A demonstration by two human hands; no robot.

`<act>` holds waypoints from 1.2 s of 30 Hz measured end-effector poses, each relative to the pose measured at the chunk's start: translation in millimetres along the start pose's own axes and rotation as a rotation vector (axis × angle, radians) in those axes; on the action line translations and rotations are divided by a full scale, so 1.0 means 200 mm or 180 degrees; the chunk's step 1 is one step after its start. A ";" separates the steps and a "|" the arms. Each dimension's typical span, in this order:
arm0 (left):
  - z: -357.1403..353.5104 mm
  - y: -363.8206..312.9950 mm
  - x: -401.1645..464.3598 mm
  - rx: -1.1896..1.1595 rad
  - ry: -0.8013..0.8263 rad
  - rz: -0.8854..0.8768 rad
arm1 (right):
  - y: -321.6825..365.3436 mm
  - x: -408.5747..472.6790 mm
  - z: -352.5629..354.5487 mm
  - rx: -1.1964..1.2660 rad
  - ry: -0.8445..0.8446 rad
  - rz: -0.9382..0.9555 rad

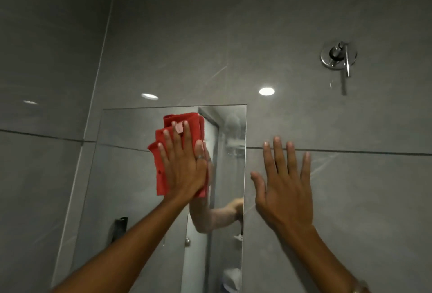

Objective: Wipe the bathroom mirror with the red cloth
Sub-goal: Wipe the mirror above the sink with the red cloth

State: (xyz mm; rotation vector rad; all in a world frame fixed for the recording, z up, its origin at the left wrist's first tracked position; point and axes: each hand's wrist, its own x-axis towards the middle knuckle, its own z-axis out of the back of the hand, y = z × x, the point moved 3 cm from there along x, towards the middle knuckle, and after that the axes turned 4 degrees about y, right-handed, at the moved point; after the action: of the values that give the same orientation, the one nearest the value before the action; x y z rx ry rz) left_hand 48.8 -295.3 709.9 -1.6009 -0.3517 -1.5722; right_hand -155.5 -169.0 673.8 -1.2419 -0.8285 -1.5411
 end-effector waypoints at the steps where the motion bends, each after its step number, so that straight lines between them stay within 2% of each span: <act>1: 0.01 -0.06 0.08 -0.0002 0.0003 0.0037 | 0.00 0.00 -0.01 -0.0020 -0.0069 0.0024; 3: 0.04 -0.22 0.24 -0.0157 0.0001 0.0195 | 0.00 0.00 -0.02 -0.0030 -0.0136 0.0055; 5: 0.05 -0.36 0.33 -0.0143 0.0049 0.0040 | 0.00 0.00 -0.03 -0.0073 -0.0168 0.0052; 10: 0.01 -0.48 0.21 0.0166 0.0134 -0.1331 | -0.02 -0.01 -0.03 0.0020 -0.0257 -0.0050; 12: -0.03 -0.41 0.03 0.0283 0.0268 -0.2003 | -0.02 -0.03 -0.02 0.0123 -0.0315 -0.0164; 14: -0.05 -0.24 -0.13 0.0501 0.0450 -0.2368 | -0.03 -0.05 0.00 0.0180 -0.0306 -0.0279; 16: -0.03 -0.02 -0.17 0.0655 0.0477 -0.2121 | -0.04 -0.07 0.02 0.0143 -0.0247 -0.0328; 18: 0.00 0.12 -0.06 0.0554 0.0413 -0.1444 | -0.04 -0.07 0.02 0.0097 -0.0191 -0.0326; 20: 0.05 0.10 0.10 0.0353 0.0304 -0.0837 | -0.03 -0.07 0.02 0.0082 -0.0169 -0.0300; 23: 0.07 -0.12 0.31 0.0089 0.0203 -0.0459 | -0.03 -0.07 0.02 0.0034 -0.0190 -0.0296; 28: 0.05 -0.43 0.32 0.0172 0.0207 -0.0921 | -0.03 -0.09 0.00 0.0021 -0.0311 -0.0244; 36: -0.05 -0.42 -0.27 0.0079 0.0383 -0.1326 | -0.01 -0.36 -0.10 -0.0046 -0.0333 -0.0016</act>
State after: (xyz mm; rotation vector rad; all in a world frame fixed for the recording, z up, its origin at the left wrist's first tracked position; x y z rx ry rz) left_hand -27.3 -233.2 688.3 -1.4678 -0.6689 -1.9567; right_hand -161.5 -168.9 598.7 -1.3412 -0.8896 -1.4985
